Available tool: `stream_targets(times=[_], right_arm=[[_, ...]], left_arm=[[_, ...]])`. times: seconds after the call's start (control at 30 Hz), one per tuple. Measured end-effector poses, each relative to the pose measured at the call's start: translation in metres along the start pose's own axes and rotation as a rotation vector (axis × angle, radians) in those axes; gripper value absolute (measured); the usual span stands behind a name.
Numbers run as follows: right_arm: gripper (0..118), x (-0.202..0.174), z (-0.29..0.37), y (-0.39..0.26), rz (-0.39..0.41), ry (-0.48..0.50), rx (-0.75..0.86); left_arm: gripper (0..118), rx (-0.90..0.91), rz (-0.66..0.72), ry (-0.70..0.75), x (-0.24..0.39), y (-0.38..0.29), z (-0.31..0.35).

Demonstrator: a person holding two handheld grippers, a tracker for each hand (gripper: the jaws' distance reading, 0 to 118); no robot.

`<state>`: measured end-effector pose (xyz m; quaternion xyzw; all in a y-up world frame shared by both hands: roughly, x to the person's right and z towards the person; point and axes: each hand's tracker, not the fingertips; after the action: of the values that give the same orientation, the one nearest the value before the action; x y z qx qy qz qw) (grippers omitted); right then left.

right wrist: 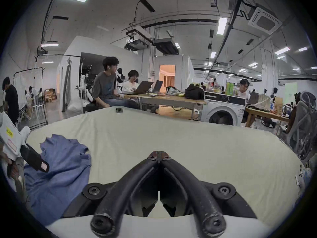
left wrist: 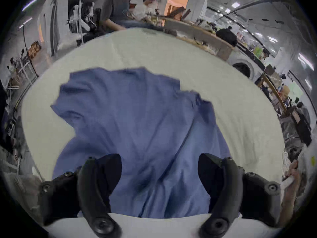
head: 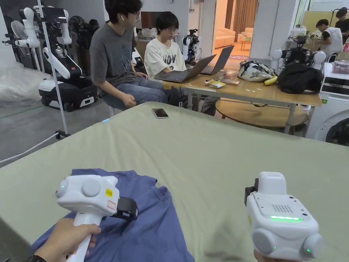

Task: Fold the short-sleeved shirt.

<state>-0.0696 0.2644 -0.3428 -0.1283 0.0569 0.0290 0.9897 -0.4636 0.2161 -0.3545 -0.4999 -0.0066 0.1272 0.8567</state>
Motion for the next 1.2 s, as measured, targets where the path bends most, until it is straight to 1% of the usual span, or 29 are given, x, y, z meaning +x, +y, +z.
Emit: stream_targets(times=[0.07,0.1,0.13,0.17,0.2,0.23,0.27,0.3,0.33,0.37,0.4,0.53,0.67,0.77,0.87,1.03,1.13,1.2], right_arm=[[0,0.005,0.0,-0.003,0.008,-0.011,-0.007],[0,0.008,0.0,-0.004,0.01,-0.017,-0.012],[0,0.011,0.0,-0.005,0.011,-0.022,-0.018],[0,0.014,0.0,-0.006,0.009,-0.026,-0.023],[0,0.017,0.001,-0.007,0.006,-0.031,-0.026],[0,0.02,0.002,-0.008,0.004,-0.034,-0.026],[0,0.023,0.002,-0.009,0.003,-0.04,-0.024],[0,0.025,0.002,-0.009,0.002,-0.044,-0.024],[0,0.028,0.003,-0.009,-0.003,-0.045,-0.025],[0,0.03,0.003,-0.009,-0.015,-0.048,-0.024],[0,0.032,0.004,-0.009,-0.034,-0.057,-0.022],[0,0.04,0.008,-0.008,-0.073,-0.062,-0.026],[0,0.048,0.015,-0.005,-0.069,-0.079,-0.017],[0,0.059,0.018,-0.002,-0.086,-0.102,-0.003],[0,0.073,0.022,0.004,-0.094,-0.112,-0.003],[0,0.099,0.035,0.012,-0.098,-0.165,0.028],[0,0.119,0.046,0.018,-0.103,-0.194,0.032],[0,0.132,0.055,0.019,-0.104,-0.223,0.039]], left_arm=[[93,-0.077,-0.034,0.02,0.005,-0.006,-0.027],[93,-0.109,-0.077,0.042,0.009,-0.013,-0.041],[93,-0.06,-0.165,0.109,0.014,-0.018,-0.047],[93,0.0,-0.215,0.131,0.021,-0.023,-0.044],[93,0.055,-0.227,0.146,0.028,-0.027,-0.038],[91,0.052,-0.217,0.151,0.03,-0.029,-0.038],[84,0.047,-0.206,0.134,0.03,-0.03,-0.037],[71,0.069,-0.201,0.113,0.03,-0.031,-0.032],[35,0.107,-0.228,0.097,0.032,-0.031,-0.027],[4,0.111,-0.238,0.116,0.034,-0.031,-0.025],[0,0.113,-0.232,0.112,0.028,-0.03,-0.025],[0,0.132,-0.161,0.065,0.024,-0.03,-0.022],[0,0.27,-0.128,0.021,0.031,-0.018,0.007],[0,0.358,-0.118,-0.045,0.042,0.001,0.039],[0,0.455,-0.172,-0.076,0.072,0.023,0.076],[0,0.569,-0.23,-0.222,0.14,0.06,0.138],[0,0.592,-0.289,-0.313,0.19,0.075,0.157],[0,0.601,-0.358,-0.34,0.226,0.08,0.163]])
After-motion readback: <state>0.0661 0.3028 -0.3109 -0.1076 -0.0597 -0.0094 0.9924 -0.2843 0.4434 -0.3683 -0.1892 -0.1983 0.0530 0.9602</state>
